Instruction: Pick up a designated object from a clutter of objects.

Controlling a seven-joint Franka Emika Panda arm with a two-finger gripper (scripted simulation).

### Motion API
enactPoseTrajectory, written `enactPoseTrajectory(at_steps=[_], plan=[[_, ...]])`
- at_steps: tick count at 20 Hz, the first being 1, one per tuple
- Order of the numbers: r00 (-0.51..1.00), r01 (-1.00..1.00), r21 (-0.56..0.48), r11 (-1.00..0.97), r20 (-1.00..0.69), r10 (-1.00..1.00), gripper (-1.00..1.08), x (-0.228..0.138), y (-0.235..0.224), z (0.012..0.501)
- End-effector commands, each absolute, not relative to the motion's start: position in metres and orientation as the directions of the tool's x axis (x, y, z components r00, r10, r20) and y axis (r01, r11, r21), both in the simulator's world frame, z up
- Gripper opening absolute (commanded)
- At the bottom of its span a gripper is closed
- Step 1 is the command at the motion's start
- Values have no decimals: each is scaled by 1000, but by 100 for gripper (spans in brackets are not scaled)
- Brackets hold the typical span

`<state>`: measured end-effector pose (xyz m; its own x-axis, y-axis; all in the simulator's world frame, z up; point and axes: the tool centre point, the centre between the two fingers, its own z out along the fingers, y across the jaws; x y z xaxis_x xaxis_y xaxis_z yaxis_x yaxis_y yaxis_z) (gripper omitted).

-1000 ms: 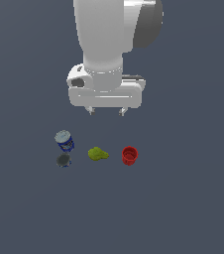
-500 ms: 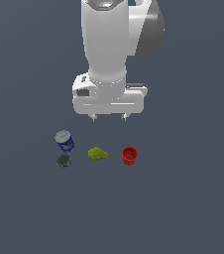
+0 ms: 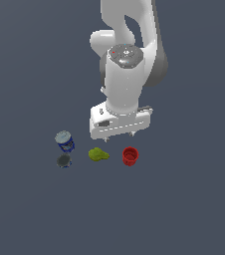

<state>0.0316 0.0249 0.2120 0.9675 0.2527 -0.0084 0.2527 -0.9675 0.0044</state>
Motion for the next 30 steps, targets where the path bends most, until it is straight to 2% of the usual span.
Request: enactPoseTrajectory(at_steps=[1, 7, 13, 23, 30], plan=[[942, 337, 6, -942, -8, 337, 100, 34, 38, 185], [872, 489, 5, -872, -5, 489, 100, 34, 63, 134], [821, 571, 1, -821, -1, 571, 100, 32, 79, 105], [810, 587, 0, -810, -1, 587, 100, 30, 82, 93], [807, 590, 0, -807, 0, 590, 100, 29, 83, 61]])
